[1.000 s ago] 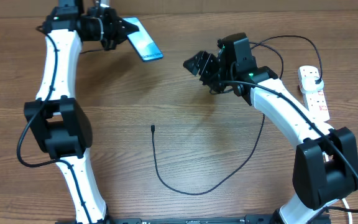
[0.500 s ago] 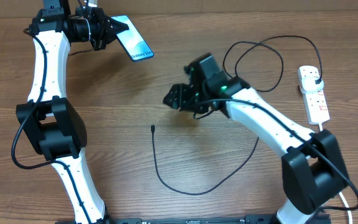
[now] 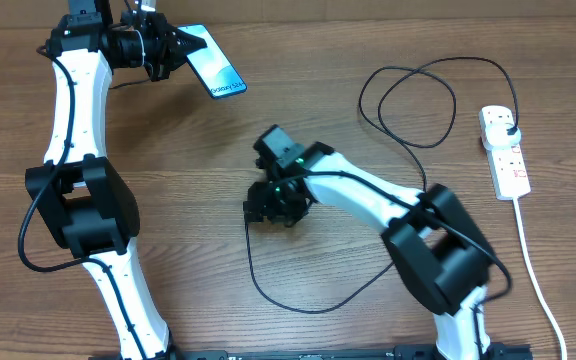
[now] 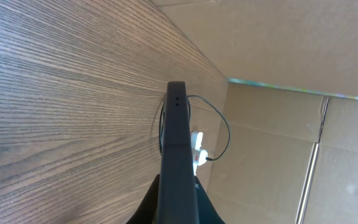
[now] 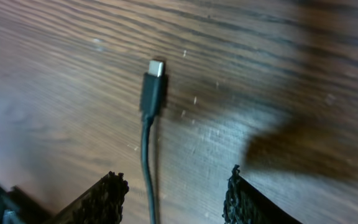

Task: Plug charger to phone and switch on socket
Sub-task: 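Release the phone with the right gripper and lower it toward the cable, then grasp the black cable's USB-C plug end with the right gripper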

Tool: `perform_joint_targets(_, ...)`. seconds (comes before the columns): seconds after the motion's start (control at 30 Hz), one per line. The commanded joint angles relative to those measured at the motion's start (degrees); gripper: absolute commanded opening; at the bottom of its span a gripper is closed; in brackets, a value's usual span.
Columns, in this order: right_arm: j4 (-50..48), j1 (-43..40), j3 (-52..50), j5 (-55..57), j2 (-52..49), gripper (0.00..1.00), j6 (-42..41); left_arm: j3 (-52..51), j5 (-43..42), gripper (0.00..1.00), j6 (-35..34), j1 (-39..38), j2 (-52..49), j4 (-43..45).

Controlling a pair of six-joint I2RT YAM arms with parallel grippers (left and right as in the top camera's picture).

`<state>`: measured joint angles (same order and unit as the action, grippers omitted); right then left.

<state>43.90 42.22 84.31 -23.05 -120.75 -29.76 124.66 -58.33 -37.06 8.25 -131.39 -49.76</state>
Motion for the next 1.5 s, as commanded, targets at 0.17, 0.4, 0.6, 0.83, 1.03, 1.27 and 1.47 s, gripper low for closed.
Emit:
perform_joint_targets(0.17,-0.6,2.4,6.5,4.5,-2.9,0.5,3.0,1.1,-3.3,0.04,0.7,0.0,0.2,0.1)
perform_joint_targets(0.4,-1.8,3.4,6.5,7.6,-4.6,0.49,2.2,1.1,-3.2,0.04,0.7,0.0,0.2,0.1)
perform_joint_targets(0.6,-1.9,3.5,6.6,7.0,-6.8,0.43,0.7,1.1,-3.3,0.04,0.7,0.0,0.2,0.1)
perform_joint_targets(0.83,-1.7,3.5,6.6,7.6,-6.8,0.11,-0.2,1.1,-3.3,0.04,0.7,0.0,0.2,0.0)
perform_joint_targets(1.03,-1.1,3.0,7.4,7.6,-6.8,0.08,-0.2,1.1,-3.6,0.04,0.6,0.0,0.2,0.0)
perform_joint_targets(1.27,2.1,-2.1,10.1,7.1,-6.4,0.04,-0.2,1.1,-4.7,0.04,0.7,0.0,0.2,0.1)
perform_joint_targets(1.47,3.1,-7.4,10.7,-1.5,-4.6,0.04,3.5,1.1,-4.7,0.04,0.7,0.0,0.2,0.1)
